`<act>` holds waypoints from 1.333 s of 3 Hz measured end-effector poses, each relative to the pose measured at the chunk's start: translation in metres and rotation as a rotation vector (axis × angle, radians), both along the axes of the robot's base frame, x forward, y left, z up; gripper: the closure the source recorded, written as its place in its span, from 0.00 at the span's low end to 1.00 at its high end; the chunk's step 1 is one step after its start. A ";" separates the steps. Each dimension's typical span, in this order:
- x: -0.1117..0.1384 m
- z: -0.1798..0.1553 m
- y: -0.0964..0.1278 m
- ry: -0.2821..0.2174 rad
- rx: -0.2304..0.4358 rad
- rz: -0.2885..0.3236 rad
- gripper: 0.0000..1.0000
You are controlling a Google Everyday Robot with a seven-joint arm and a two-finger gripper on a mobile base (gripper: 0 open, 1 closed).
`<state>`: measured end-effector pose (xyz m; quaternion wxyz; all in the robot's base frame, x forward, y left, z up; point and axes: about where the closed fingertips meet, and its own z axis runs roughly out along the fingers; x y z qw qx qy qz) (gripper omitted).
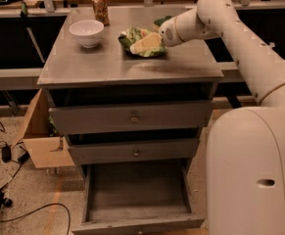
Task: Place green jalapeno chip bag into bottom drawer
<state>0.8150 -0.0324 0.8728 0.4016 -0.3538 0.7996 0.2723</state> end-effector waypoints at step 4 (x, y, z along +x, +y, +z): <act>-0.019 0.003 -0.007 -0.003 0.049 0.109 1.00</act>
Offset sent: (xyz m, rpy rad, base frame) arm 0.0011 0.0316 -0.0127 0.1175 -0.0375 0.1498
